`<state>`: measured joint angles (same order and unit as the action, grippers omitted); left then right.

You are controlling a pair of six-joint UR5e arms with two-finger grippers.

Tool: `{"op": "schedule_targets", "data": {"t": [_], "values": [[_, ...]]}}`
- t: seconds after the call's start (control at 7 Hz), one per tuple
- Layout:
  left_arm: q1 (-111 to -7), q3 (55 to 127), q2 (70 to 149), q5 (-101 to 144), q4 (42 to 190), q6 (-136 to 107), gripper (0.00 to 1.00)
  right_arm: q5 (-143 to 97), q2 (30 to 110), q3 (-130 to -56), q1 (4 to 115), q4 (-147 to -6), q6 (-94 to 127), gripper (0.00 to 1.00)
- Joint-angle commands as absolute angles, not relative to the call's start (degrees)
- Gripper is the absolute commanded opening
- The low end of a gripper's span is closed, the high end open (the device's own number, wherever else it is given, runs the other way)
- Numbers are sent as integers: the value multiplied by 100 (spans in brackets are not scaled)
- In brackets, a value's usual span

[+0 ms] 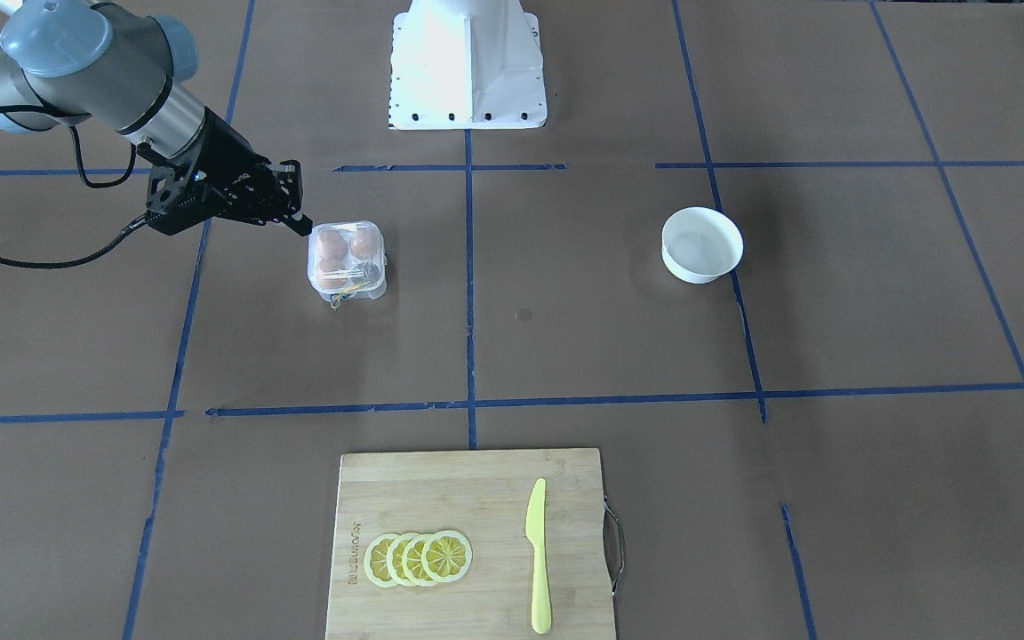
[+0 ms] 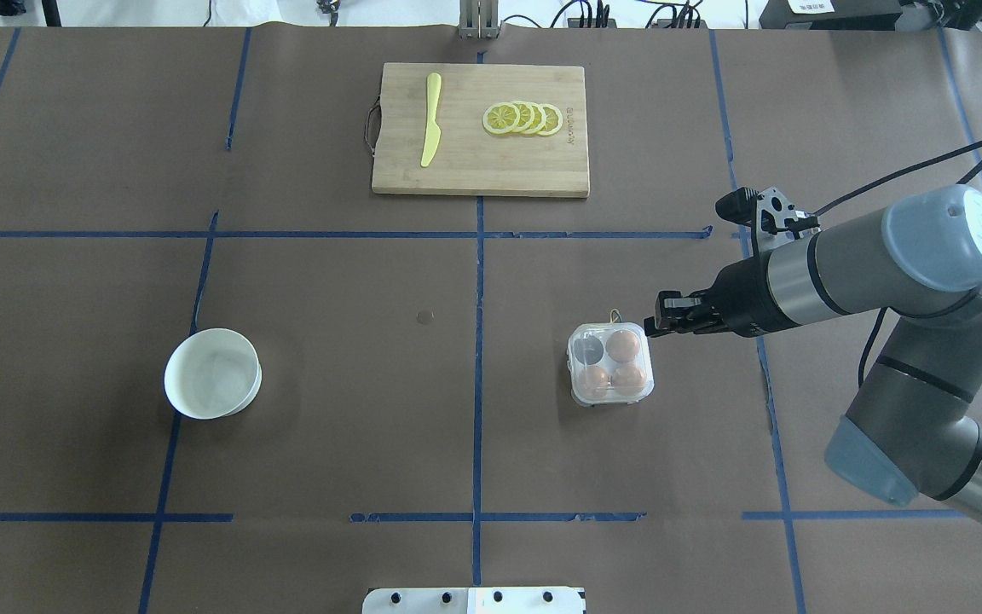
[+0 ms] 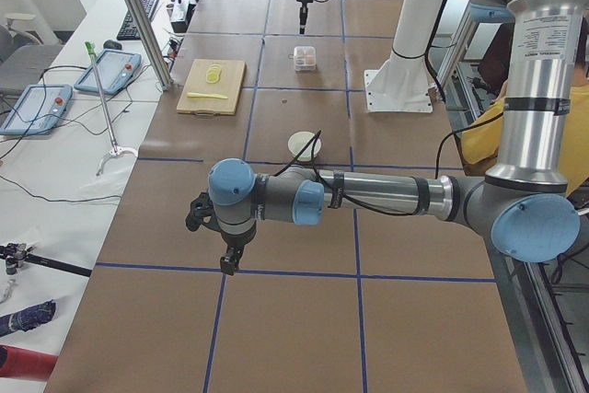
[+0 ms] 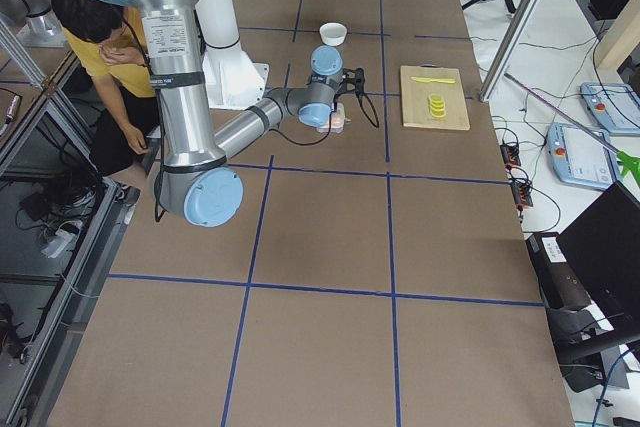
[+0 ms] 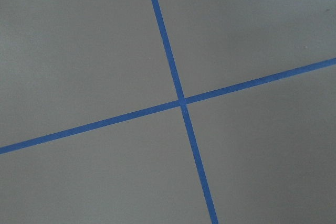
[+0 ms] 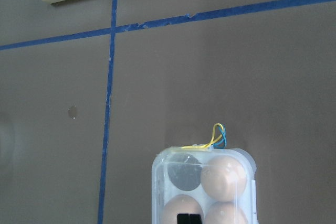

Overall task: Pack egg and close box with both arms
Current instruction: 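Push the clear lid down over the eggs with the right gripper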

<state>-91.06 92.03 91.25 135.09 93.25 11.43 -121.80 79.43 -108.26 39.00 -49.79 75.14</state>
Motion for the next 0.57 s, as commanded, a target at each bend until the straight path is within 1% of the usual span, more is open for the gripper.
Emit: {"op": "schedule_targets", "data": {"t": [0.0, 0.14, 0.29, 0.43], "values": [[-9114, 9193, 9123, 13509, 9325, 1143, 100, -12199, 7998, -10837, 4234, -5646, 7428, 0], [-9106, 9193, 9123, 13509, 9325, 1143, 100, -12182, 8076, -10846, 4402, -6034, 7322, 0], [-9114, 9193, 9123, 13509, 9325, 1143, 100, -12138, 8399, -10846, 4551, -6134, 7078, 0], [-9106, 9193, 9123, 13535, 9325, 1143, 100, -12138, 8837, -10846, 4857, -6135, 6379, 0]]}}
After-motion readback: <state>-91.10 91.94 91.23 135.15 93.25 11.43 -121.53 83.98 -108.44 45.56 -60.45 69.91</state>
